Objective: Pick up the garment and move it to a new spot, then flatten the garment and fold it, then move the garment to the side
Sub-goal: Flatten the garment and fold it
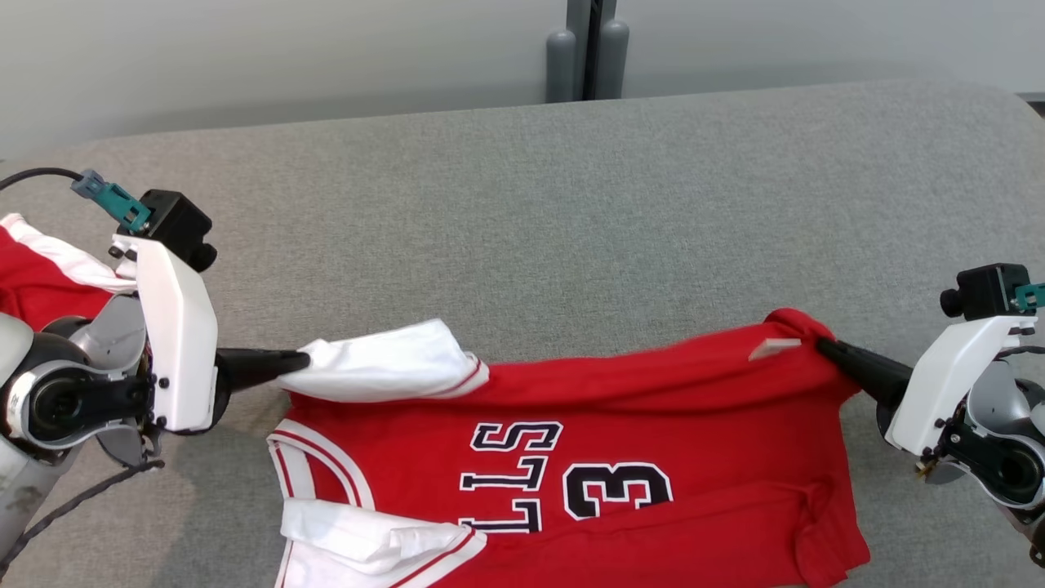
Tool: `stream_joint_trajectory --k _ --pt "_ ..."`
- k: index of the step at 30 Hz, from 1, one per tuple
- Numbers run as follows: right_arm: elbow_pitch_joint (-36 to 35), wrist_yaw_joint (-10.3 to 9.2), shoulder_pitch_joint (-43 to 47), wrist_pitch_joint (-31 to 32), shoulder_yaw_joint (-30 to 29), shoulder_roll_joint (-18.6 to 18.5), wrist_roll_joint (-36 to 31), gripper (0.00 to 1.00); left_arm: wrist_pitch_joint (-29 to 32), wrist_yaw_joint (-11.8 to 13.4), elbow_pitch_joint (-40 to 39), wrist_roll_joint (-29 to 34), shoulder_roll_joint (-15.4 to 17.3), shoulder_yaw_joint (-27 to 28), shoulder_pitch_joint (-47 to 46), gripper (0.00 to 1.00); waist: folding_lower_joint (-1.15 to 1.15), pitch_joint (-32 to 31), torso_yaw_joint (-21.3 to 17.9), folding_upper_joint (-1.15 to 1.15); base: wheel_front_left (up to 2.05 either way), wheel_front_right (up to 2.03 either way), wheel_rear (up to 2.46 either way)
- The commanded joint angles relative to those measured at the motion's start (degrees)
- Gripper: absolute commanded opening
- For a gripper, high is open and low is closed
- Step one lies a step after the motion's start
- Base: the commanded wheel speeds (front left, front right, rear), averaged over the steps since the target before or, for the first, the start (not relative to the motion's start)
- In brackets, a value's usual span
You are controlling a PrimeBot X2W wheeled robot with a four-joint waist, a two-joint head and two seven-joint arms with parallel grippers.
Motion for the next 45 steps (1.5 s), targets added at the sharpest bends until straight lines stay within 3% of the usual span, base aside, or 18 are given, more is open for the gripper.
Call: stream_joint_trajectory --k 1,10,19,45 --pt "-0.86 0.04 0.71 1.98 0.46 -0.86 1.67 0.00 0.74 0.88 -1.91 -0.80 0.83 0.11 1.19 0.00 0.00 -0.90 0.68 0.00 0.00 0.00 0.00" --pt "-2.88 0.04 1.18 11.90 2.00 -4.73 7.63 0.00 4.84 4.72 -9.09 -3.44 4.29 -1.13 4.91 0.00 0.00 -2.47 1.30 0.00 0.00 0.00 0.00" --pt "-2.09 0.04 2.50 16.09 2.94 -5.07 9.59 0.00 7.85 7.12 -11.16 -4.51 6.30 -3.22 8.33 0.00 0.00 -2.81 1.30 0.00 0.00 0.00 0.00" --pt "-8.05 0.04 6.74 19.21 3.14 -7.62 8.99 0.00 8.94 7.19 -9.47 -2.88 6.68 -5.67 10.70 0.00 0.00 -2.40 -0.12 0.00 0.00 0.00 0.00"
